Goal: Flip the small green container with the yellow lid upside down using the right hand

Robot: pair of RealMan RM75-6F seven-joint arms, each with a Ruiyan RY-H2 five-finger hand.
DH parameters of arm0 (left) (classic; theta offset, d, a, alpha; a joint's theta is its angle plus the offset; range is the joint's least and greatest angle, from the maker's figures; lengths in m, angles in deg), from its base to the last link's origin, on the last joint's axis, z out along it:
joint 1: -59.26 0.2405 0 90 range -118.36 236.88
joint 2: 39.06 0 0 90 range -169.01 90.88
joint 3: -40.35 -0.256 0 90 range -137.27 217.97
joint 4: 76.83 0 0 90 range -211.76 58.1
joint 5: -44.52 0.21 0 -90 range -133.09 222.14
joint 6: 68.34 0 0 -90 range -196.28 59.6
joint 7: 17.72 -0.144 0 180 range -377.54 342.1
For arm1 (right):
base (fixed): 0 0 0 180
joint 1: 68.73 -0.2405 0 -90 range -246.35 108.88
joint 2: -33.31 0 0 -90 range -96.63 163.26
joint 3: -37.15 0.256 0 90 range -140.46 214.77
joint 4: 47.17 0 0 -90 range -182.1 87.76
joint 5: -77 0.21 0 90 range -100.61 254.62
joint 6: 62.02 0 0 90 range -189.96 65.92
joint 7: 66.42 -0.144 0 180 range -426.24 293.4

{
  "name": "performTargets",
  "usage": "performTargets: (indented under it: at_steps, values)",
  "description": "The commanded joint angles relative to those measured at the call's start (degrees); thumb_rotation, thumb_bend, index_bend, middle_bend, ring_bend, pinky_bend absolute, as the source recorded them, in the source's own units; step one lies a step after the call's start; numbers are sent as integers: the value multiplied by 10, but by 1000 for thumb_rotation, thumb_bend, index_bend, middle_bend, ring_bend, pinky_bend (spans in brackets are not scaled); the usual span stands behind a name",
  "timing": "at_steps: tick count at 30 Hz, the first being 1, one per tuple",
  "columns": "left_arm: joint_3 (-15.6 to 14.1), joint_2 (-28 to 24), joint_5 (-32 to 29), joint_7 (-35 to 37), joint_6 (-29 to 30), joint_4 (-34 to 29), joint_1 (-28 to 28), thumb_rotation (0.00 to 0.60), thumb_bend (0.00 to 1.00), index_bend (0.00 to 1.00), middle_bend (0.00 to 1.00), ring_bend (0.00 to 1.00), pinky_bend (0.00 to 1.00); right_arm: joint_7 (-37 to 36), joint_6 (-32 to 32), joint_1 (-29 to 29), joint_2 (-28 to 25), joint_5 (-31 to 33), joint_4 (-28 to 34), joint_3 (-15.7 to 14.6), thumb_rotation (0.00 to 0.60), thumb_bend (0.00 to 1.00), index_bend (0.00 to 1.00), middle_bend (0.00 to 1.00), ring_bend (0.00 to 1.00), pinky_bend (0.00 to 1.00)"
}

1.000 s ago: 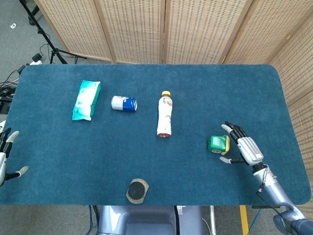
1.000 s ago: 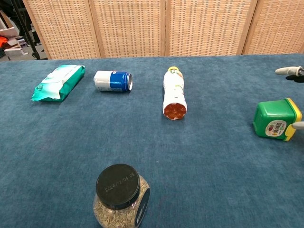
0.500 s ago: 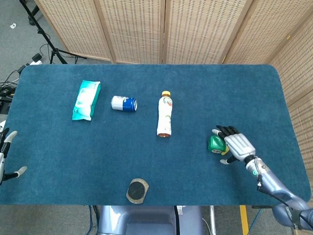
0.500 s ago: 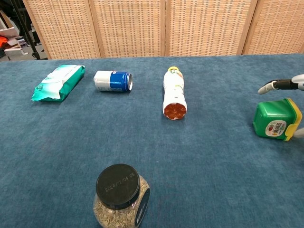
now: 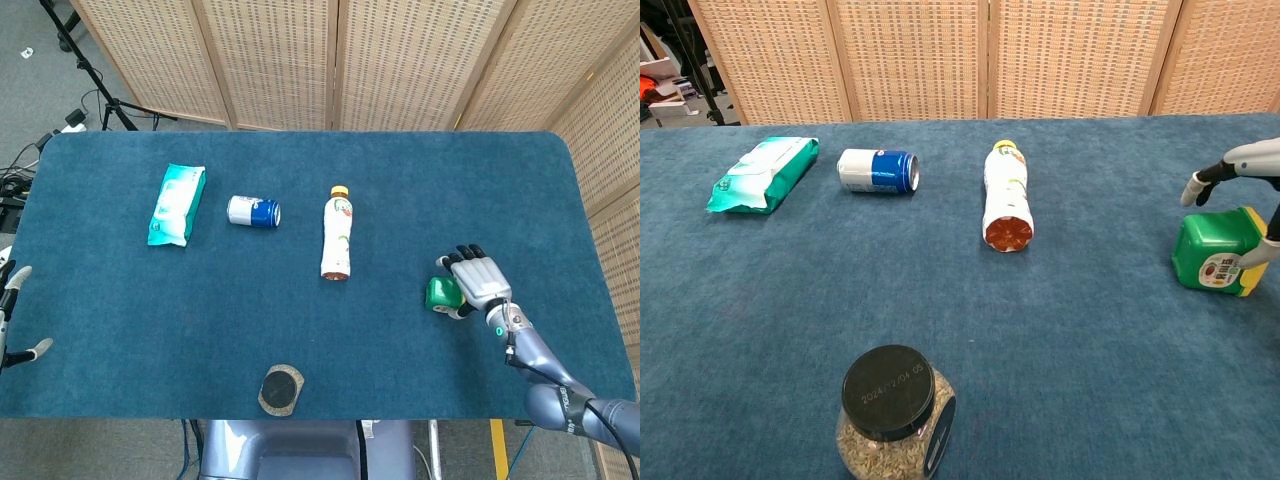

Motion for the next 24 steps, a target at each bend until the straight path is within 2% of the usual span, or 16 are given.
performTargets:
  at_steps: [1,8,13,15,19,24]
  values:
    - [0,1,0,-2,0,0,0,600,0,0,0,0,0,6,1,-9,11,15,-6,1,600,131,234,257,0,9]
    - [1,3,-5,-6,-3,1,-1,600,0,0,0,0,0,13,3,-22,33,34,-19,1,600,136,296,322,0,10]
    - [2,3,-7,-5,-6,2,-2,600,0,0,0,0,0,24,-2,-30,44,48,-28,-2,600,162,379,400,38,9]
    - [2,3,-8,-5,-6,3,-3,600,0,0,0,0,0,26,-4,-32,47,54,-31,-2,600,203,407,429,62,11]
    - [3,2,-9,-3,-6,3,-3,600,0,0,0,0,0,29,-12,-34,52,60,-35,-4,600,373,467,489,129,47]
    - [3,2,-8,-4,-7,3,-3,600,0,0,0,0,0,36,-22,-33,51,61,-30,-8,600,444,475,501,228,93]
